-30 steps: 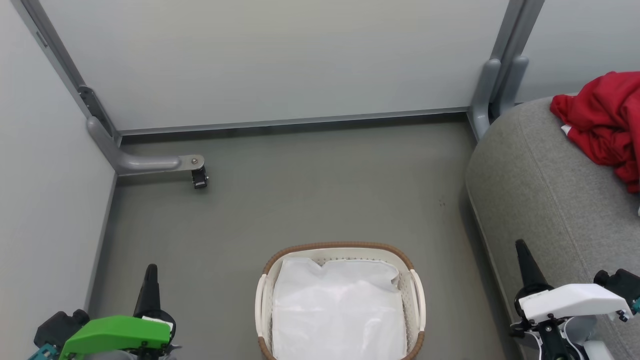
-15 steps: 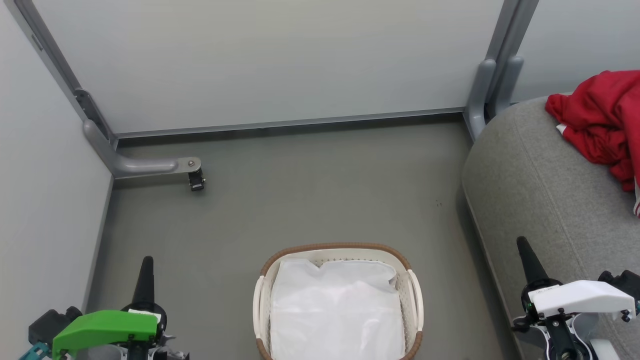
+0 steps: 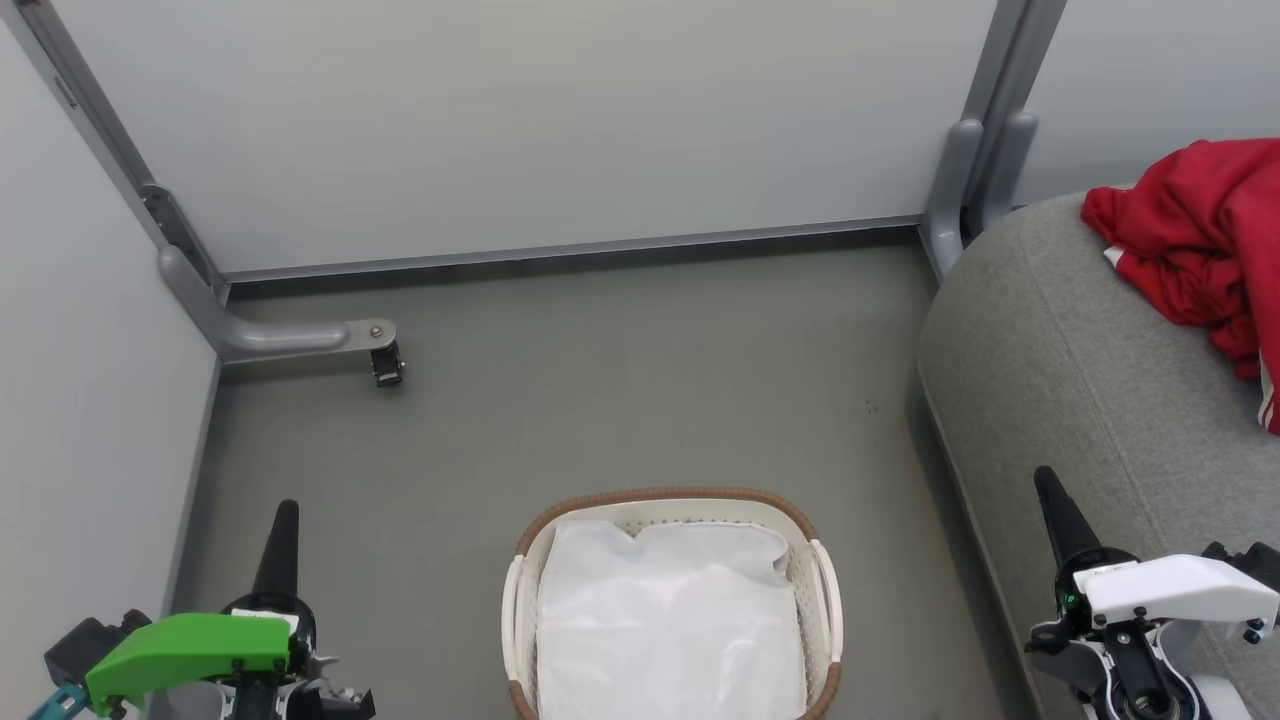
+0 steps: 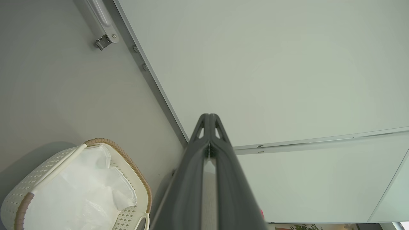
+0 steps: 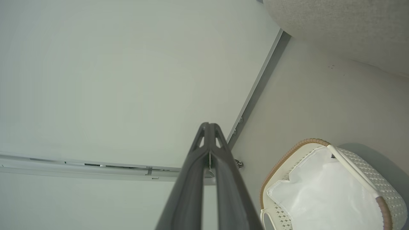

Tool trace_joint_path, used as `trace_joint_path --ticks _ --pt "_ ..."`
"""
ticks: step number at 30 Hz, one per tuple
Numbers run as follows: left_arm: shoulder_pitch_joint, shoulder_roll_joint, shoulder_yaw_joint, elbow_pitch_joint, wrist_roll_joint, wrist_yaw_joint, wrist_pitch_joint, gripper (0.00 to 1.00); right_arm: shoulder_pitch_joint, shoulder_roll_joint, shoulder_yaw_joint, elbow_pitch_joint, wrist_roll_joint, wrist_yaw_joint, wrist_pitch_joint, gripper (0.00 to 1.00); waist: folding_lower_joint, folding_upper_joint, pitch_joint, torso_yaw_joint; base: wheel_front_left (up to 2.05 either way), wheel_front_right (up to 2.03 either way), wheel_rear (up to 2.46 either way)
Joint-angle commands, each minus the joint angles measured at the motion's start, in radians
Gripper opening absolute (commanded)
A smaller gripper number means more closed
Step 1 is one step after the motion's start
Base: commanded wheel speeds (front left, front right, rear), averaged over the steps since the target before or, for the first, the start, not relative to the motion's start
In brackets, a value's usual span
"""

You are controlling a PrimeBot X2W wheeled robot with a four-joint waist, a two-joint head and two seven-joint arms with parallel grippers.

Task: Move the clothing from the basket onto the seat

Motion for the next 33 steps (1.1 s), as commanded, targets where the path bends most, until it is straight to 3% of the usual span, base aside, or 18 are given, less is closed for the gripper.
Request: trace_joint_path --ticks 1,33 --pt "-0.026 0.001 0.008 -0.01 -0.021 -0.007 0.008 0.0 -0.017 -0.006 -0.005 -0.008 0.023 -0.001 0.006 0.0 0.0 -0.0001 0.0 -0.001 0.0 0.0 0.0" --pt "-0.055 -0.001 0.049 -0.013 -0.233 -0.025 0.071 0.0 -0.03 -0.008 -0.027 -0.007 0.262 -0.001 0.069 0.0 0.0 -0.0001 -0.008 -0.023 0.0 0.0 0.0"
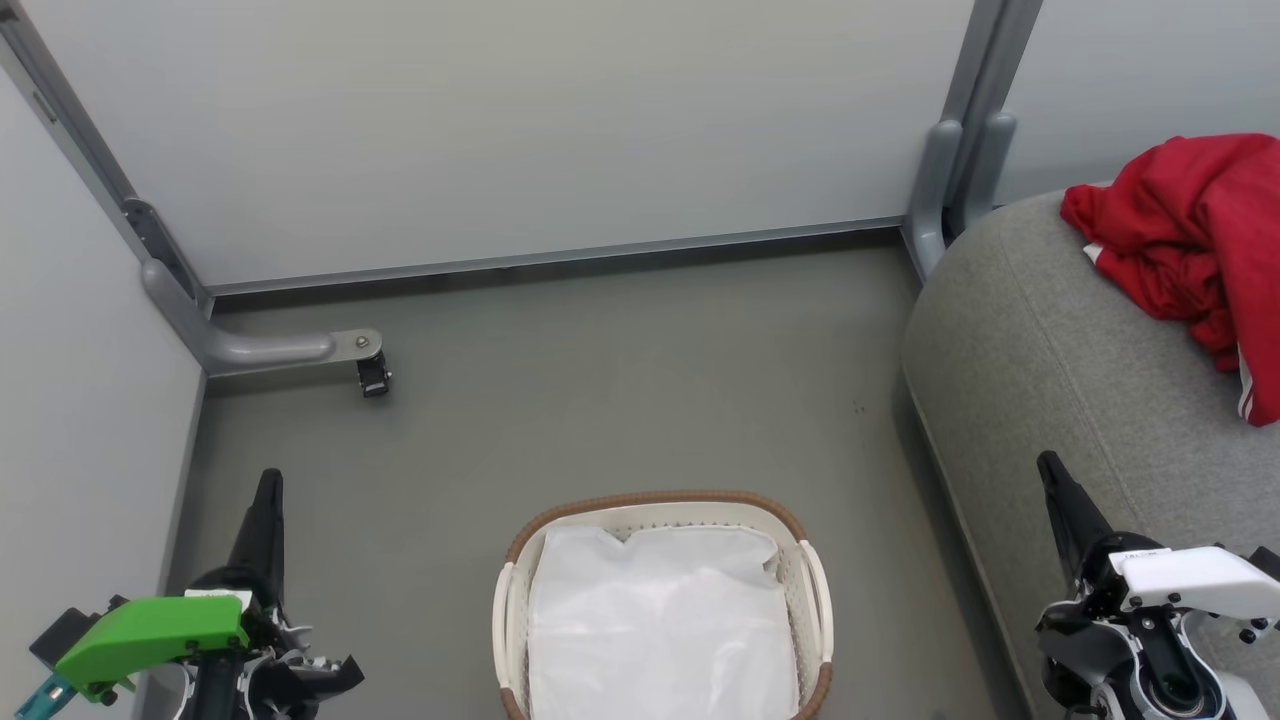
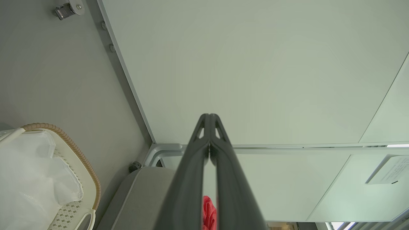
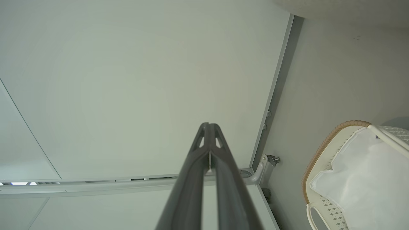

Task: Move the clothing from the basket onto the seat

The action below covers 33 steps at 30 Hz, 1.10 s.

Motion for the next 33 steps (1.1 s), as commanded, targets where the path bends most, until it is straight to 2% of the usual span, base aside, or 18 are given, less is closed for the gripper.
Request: trace_joint_path --ticks 1,33 --pt "-0.018 0.0 0.007 -0.004 -0.022 -0.008 0.007 0.0 -0.011 -0.006 -0.004 -0.004 0.02 0.0 0.008 0.0 0.0 0.0 0.0 -0.001 0.0 0.0 0.0" --pt "-0.016 0.0 0.008 -0.004 -0.026 -0.009 0.01 0.0 -0.011 -0.006 -0.004 -0.004 0.028 0.0 0.009 0.0 0.0 0.0 -0.001 -0.002 0.0 0.0 0.0"
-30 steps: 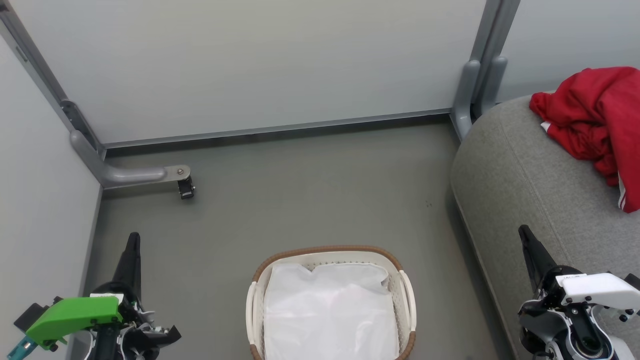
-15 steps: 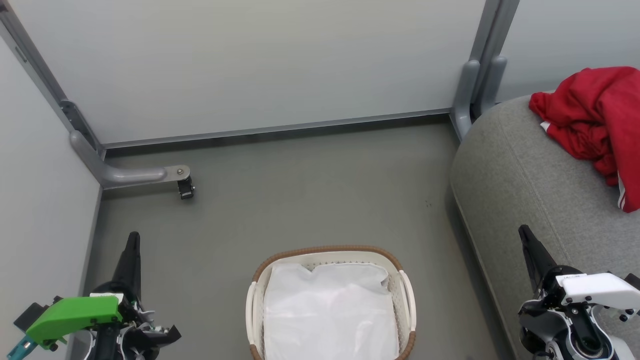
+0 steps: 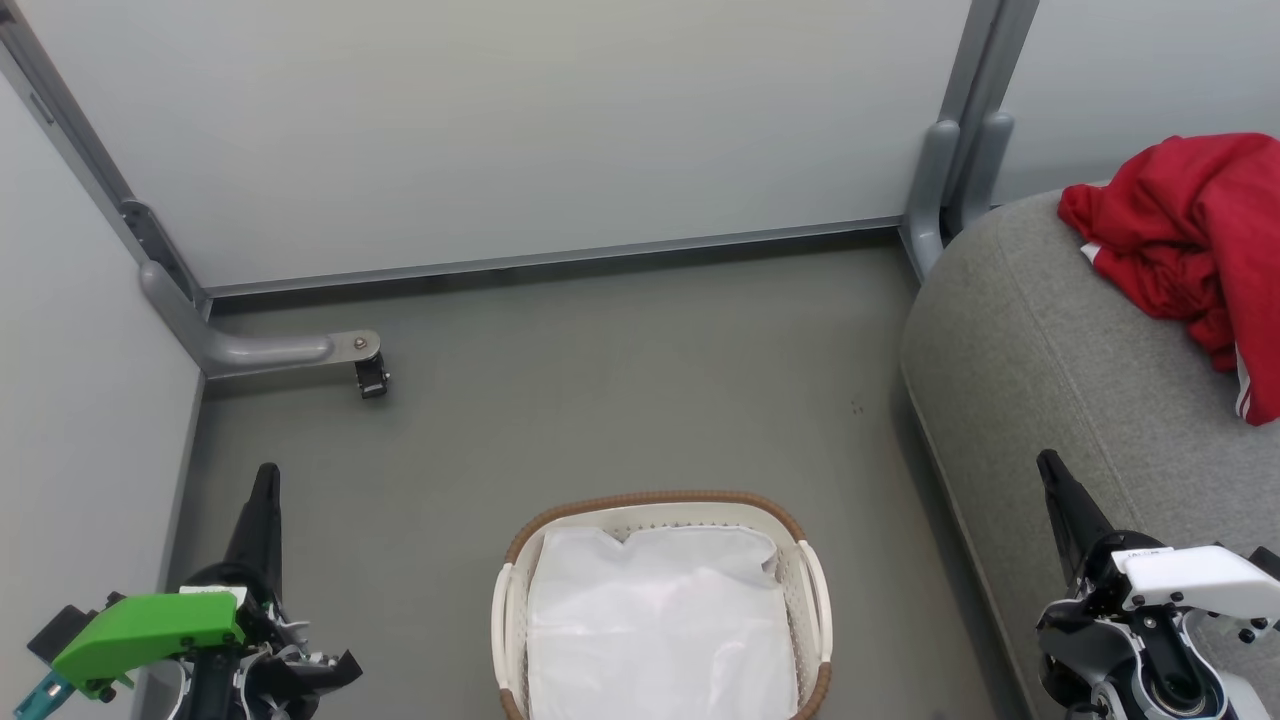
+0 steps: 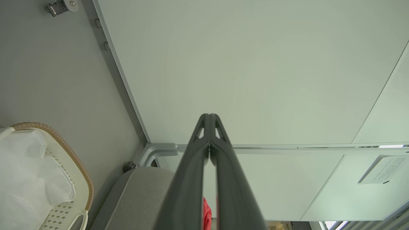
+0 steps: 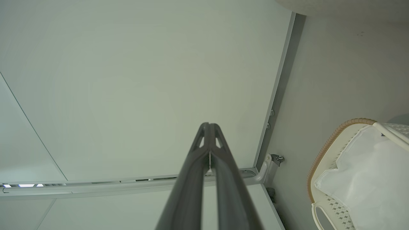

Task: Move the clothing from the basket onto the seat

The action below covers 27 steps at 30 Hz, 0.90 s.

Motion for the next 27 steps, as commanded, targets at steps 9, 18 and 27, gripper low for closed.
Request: trace_joint_path --ticks 9,18,27 --pt "-0.009 0.0 0.003 -0.002 -0.002 -0.005 0.004 0.0 -0.008 -0.006 -0.002 -0.004 0.004 0.0 0.001 0.0 0.0 0.0 0.0 0.0 0.0 0.0 0.0" --pt "-0.009 0.0 0.003 -0.002 -0.002 -0.005 0.004 0.0 -0.008 -0.006 -0.002 -0.004 0.004 0.0 0.001 0.0 0.0 0.0 0.0 0.0 0.0 0.0 0.0" --pt "-0.009 0.0 0.003 -0.002 -0.002 -0.005 0.004 0.0 -0.008 -0.006 -0.002 -0.004 0.004 0.0 0.001 0.0 0.0 0.0 0.0 0.0 0.0 0.0 0.0"
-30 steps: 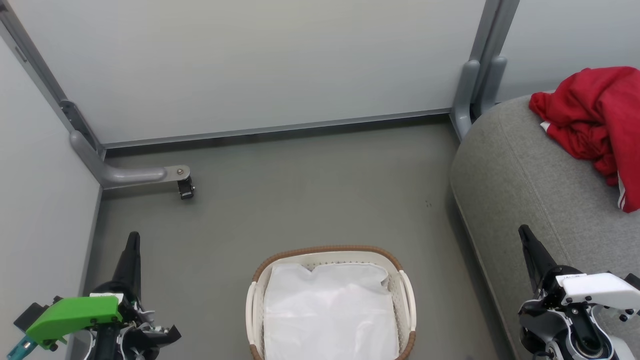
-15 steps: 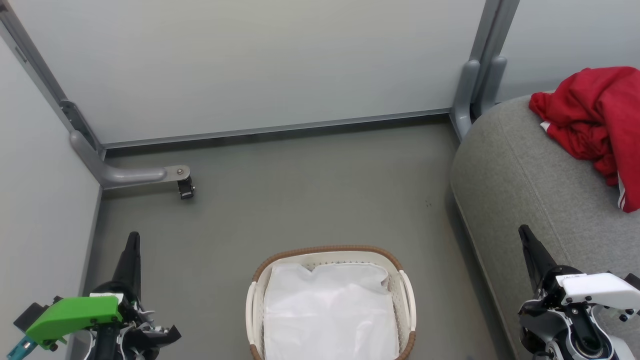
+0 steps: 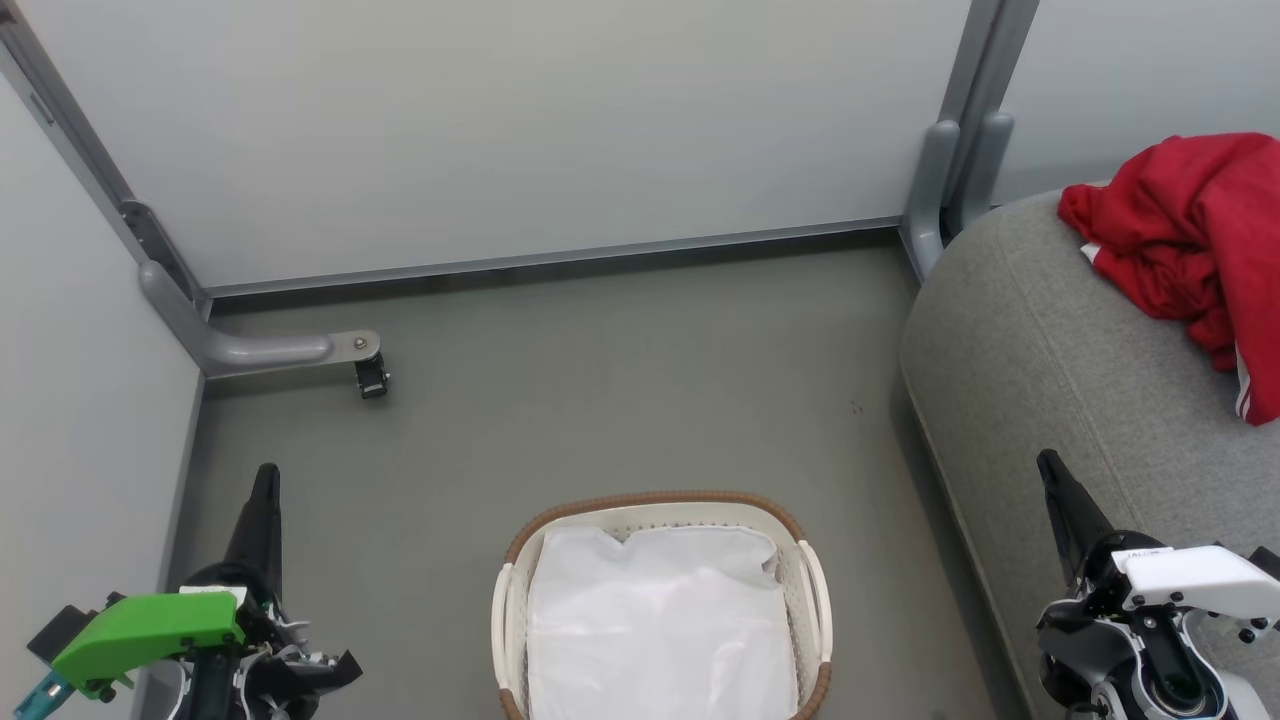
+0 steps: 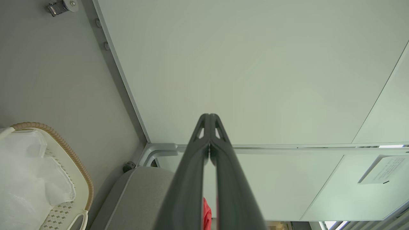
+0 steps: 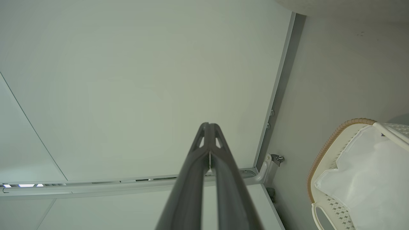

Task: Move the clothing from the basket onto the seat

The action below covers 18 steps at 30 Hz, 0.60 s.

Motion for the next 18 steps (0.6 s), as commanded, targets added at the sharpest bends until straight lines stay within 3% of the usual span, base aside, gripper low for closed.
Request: trace_joint_path --ticks 1,18 --pt "-0.009 0.0 0.003 -0.002 -0.002 -0.005 0.004 0.0 -0.008 -0.006 -0.002 -0.004 0.004 0.0 0.001 0.0 0.0 -0.0001 0.0 0.0 0.0 0.0 0.0" --pt "-0.009 0.0 0.003 -0.002 -0.002 -0.005 0.004 0.0 -0.008 -0.006 -0.002 -0.004 0.004 0.0 0.001 0.0 0.0 -0.0001 0.0 0.0 0.0 0.0 0.0"
